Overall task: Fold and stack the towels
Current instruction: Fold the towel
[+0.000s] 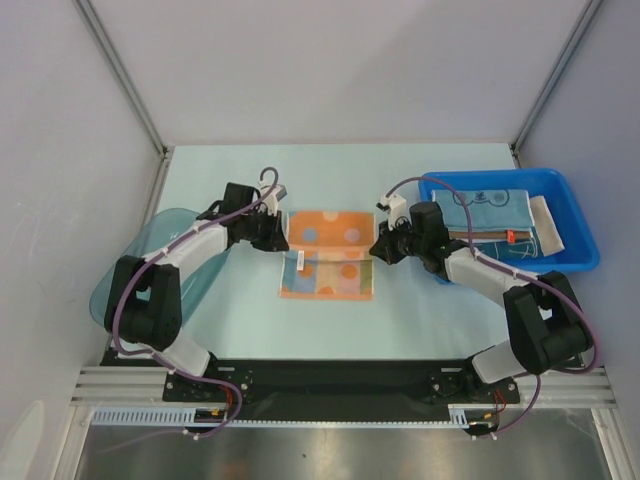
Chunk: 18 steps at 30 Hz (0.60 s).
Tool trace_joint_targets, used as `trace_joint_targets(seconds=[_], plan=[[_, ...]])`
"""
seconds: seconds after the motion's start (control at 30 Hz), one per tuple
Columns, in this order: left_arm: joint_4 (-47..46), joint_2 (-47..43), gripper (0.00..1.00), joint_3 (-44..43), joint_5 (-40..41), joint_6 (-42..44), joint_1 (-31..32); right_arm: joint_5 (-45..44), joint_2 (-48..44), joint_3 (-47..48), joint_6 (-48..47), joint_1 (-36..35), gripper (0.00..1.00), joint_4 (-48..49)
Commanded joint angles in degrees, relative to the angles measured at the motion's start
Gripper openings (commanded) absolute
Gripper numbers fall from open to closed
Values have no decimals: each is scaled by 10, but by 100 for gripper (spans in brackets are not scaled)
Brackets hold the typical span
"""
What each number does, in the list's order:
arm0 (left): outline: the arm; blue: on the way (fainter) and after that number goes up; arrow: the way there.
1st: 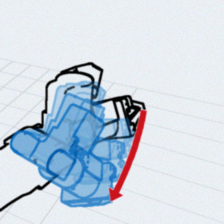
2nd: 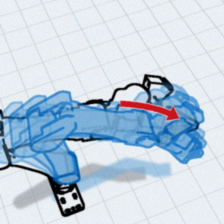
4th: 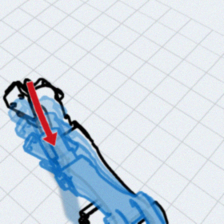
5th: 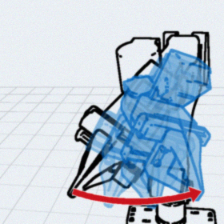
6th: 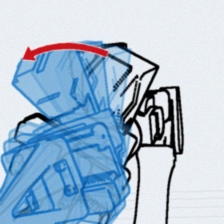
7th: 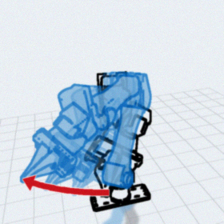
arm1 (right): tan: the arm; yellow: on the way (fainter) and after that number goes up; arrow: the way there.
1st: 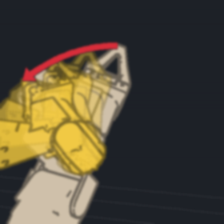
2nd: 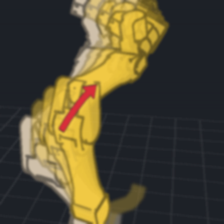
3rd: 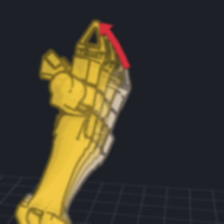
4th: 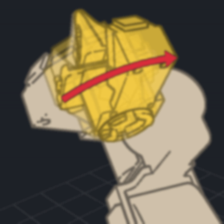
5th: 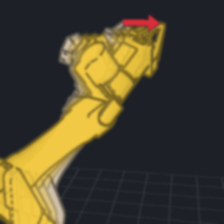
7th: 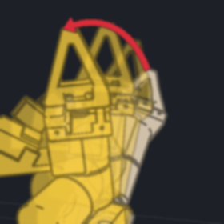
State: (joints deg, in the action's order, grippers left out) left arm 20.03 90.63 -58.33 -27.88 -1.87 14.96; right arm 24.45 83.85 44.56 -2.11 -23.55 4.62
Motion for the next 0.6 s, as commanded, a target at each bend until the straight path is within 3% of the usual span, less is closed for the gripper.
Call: trace_joint_targets(seconds=[0.0, 0.57], plan=[[7, -34, 0, 18, 12, 14, 9, -12, -29, -17, 11, -15, 0, 16], [48, -70, 0, 49, 32, 17, 24, -20, -80, -78, 51, -29, 0, 15]])
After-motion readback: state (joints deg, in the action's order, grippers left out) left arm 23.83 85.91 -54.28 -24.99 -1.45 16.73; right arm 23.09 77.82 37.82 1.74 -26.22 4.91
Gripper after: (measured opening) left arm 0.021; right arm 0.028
